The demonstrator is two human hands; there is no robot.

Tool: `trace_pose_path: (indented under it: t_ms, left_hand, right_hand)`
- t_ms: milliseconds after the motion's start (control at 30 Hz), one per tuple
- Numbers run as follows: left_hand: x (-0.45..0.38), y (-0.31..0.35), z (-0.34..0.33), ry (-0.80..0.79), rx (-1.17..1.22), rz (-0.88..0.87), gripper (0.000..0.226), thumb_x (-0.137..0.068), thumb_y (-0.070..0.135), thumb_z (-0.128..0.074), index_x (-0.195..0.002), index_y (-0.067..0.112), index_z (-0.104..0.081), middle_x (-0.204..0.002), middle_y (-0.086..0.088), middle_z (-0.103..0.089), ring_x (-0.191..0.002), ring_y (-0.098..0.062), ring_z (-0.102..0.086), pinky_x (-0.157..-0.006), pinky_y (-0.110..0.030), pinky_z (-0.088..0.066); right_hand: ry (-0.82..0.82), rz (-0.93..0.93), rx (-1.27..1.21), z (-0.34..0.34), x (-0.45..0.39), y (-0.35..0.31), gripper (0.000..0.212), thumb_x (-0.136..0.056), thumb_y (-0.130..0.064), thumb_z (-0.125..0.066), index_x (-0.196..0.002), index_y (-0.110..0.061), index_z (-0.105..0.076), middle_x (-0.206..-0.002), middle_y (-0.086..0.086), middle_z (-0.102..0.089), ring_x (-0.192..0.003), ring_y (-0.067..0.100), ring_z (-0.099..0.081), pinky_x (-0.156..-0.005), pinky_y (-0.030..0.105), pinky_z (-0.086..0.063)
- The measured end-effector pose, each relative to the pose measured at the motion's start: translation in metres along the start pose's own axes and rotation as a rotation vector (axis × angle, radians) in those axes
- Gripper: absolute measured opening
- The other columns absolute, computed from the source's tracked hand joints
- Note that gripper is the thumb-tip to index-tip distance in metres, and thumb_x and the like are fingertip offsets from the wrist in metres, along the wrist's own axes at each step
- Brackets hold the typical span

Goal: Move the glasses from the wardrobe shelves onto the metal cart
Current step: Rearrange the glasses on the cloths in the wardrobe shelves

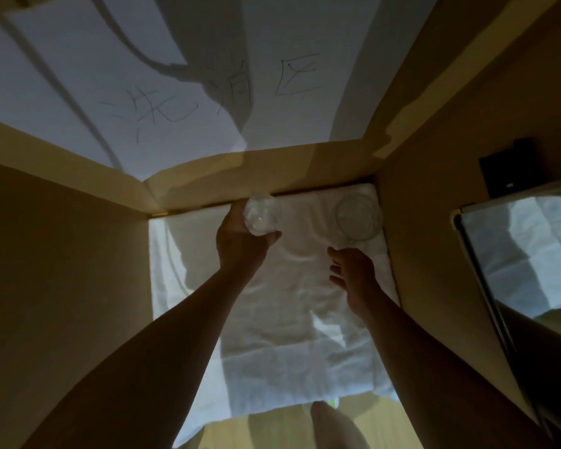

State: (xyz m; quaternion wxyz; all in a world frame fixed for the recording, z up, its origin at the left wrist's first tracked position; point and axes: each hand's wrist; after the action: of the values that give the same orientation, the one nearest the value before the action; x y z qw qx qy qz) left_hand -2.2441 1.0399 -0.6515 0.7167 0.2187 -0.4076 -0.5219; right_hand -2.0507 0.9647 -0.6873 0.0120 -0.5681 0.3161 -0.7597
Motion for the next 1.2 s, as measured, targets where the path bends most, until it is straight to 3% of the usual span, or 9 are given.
trace_pose_path:
  t_ms: [100,267,500,600,733,900,1000,1133,1200]
  left_hand:
    - [0.025,-0.005,0.005,0.007,-0.058,0.004,0.075,-0.06,0.036,-0.096,-0.124,0.024,-0.058,-0.111,0.007,-0.067,-0.101,-0.018,-0.063,-0.087,-0.032,-0.053]
    - [0.078,-0.008,0.026,0.005,-0.066,0.026,0.083,-0.059,0.041,-0.096,-0.129,0.02,-0.056,-0.116,0.004,-0.066,-0.106,-0.019,-0.062,-0.093,-0.037,-0.053]
    - [0.137,0.01,0.077,0.018,-0.098,0.011,0.087,-0.06,0.045,-0.095,-0.132,0.02,-0.054,-0.119,0.006,-0.065,-0.104,-0.014,-0.057,-0.09,-0.03,-0.048]
    - [0.168,0.027,0.105,0.059,-0.07,-0.026,0.082,-0.059,0.041,-0.096,-0.127,0.021,-0.055,-0.109,0.011,-0.063,-0.097,-0.012,-0.056,-0.079,-0.023,-0.045]
    - [0.206,0.061,0.145,0.08,-0.031,-0.057,0.069,-0.059,0.047,-0.095,-0.112,0.027,-0.056,-0.098,0.011,-0.067,-0.09,-0.017,-0.063,-0.076,-0.034,-0.051]
    - [0.264,0.113,0.194,0.171,0.066,-0.175,0.062,-0.061,0.036,-0.095,-0.105,0.033,-0.052,-0.09,0.02,-0.061,-0.083,-0.005,-0.059,-0.066,-0.01,-0.041]
    - [0.293,0.138,0.223,0.218,0.095,-0.272,0.065,-0.062,0.041,-0.095,-0.109,0.034,-0.052,-0.098,0.015,-0.062,-0.091,-0.014,-0.061,-0.07,-0.024,-0.042]
    - [0.329,0.168,0.26,0.274,0.117,-0.351,0.072,-0.066,0.041,-0.092,-0.125,0.024,-0.055,-0.113,0.008,-0.06,-0.1,-0.014,-0.056,-0.077,-0.023,-0.039]
    - [0.346,0.18,0.274,0.323,0.145,-0.387,0.069,-0.064,0.038,-0.094,-0.12,0.026,-0.055,-0.114,0.006,-0.062,-0.103,-0.017,-0.059,-0.079,-0.024,-0.041]
  right_hand:
    - [-0.011,-0.024,-0.022,0.0,0.01,0.01,0.02,-0.091,-0.02,-0.074,-0.105,-0.013,-0.062,-0.096,0.007,-0.061,-0.091,0.021,-0.06,-0.094,0.043,-0.056]
    - [-0.009,-0.089,-0.055,0.002,0.044,0.02,0.013,-0.09,-0.012,-0.073,-0.086,-0.009,-0.061,-0.077,0.007,-0.056,-0.073,0.019,-0.054,-0.082,0.037,-0.052]
    - [-0.114,-0.09,0.031,0.012,0.12,0.025,0.012,-0.093,-0.015,-0.07,-0.09,-0.008,-0.061,-0.071,0.005,-0.052,-0.067,0.019,-0.052,-0.079,0.039,-0.052]
    - [-0.158,-0.035,0.057,0.018,0.163,0.015,0.013,-0.092,-0.016,-0.071,-0.094,-0.007,-0.062,-0.072,0.006,-0.053,-0.068,0.02,-0.053,-0.075,0.038,-0.051]
    - [-0.237,0.109,0.104,0.029,0.226,-0.003,0.019,-0.091,-0.025,-0.074,-0.094,-0.011,-0.061,-0.069,0.004,-0.051,-0.073,0.021,-0.052,-0.076,0.037,-0.051]
    - [-0.318,0.267,0.116,0.043,0.312,-0.025,0.034,-0.089,-0.043,-0.074,-0.078,-0.015,-0.057,-0.069,0.006,-0.052,-0.063,0.019,-0.051,-0.068,0.035,-0.049]
    - [-0.34,0.333,0.109,0.053,0.358,-0.038,0.036,-0.094,-0.044,-0.066,-0.077,-0.014,-0.056,-0.073,0.01,-0.053,-0.068,0.023,-0.052,-0.068,0.033,-0.048]
    - [-0.379,0.435,0.095,0.066,0.419,-0.056,0.042,-0.1,-0.044,-0.054,-0.07,-0.015,-0.052,-0.06,0.006,-0.049,-0.054,0.019,-0.049,-0.06,0.028,-0.047]
    - [-0.428,0.467,0.104,0.072,0.448,-0.061,0.045,-0.101,-0.046,-0.049,-0.068,-0.017,-0.046,-0.053,0.001,-0.039,-0.044,0.015,-0.041,-0.052,0.025,-0.042]
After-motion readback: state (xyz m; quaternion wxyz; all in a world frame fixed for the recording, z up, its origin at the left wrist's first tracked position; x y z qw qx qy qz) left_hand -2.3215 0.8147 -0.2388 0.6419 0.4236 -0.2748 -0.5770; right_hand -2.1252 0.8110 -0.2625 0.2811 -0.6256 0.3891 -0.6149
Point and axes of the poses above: each hand's wrist, its own x-axis away from the middle knuckle, its own z-axis out of the back of the hand, y = z × x
